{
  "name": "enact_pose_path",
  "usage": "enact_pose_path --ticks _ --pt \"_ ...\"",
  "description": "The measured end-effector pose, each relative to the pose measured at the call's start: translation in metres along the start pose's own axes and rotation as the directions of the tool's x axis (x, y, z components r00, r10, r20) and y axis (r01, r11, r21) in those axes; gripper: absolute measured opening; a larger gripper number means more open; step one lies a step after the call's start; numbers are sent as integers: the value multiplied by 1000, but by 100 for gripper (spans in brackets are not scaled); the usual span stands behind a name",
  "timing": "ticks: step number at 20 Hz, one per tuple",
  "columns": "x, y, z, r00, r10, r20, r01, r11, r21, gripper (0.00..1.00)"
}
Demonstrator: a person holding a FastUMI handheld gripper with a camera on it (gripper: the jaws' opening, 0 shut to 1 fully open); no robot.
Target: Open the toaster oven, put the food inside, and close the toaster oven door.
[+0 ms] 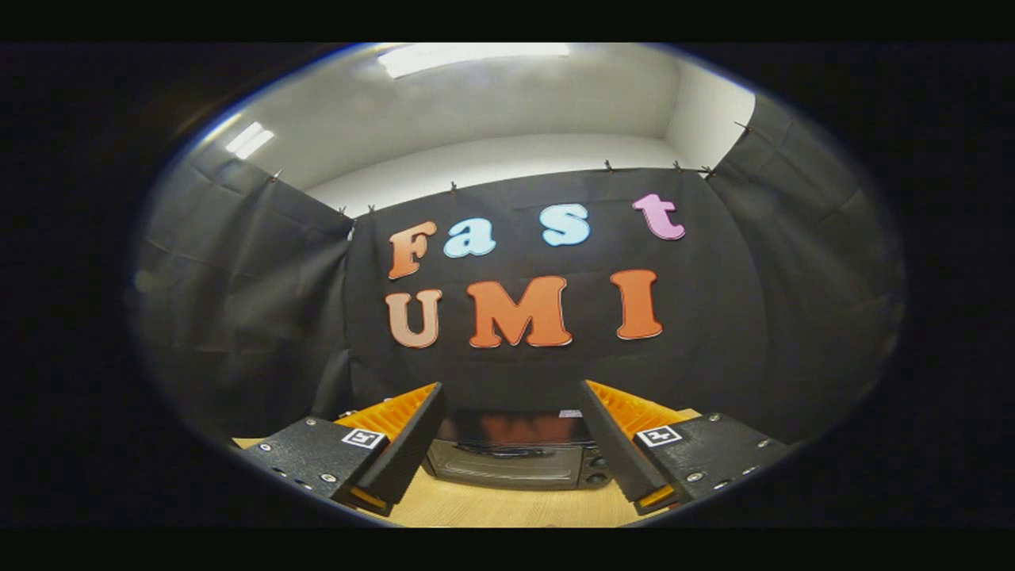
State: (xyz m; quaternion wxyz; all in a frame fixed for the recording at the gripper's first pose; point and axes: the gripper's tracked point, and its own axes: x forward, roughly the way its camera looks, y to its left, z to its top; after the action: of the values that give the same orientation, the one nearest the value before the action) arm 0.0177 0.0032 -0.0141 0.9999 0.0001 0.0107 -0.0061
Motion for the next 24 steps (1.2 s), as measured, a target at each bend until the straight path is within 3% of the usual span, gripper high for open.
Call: enact_pose_path --ticks 10,16,24 --pt "41 -7 -63 992 -35 -122 39 999 25 99" --pt "84 8 -135 957 -39 -289 53 998 41 99" --pt "134 22 -204 915 -85 -394 56 995 -84 99"
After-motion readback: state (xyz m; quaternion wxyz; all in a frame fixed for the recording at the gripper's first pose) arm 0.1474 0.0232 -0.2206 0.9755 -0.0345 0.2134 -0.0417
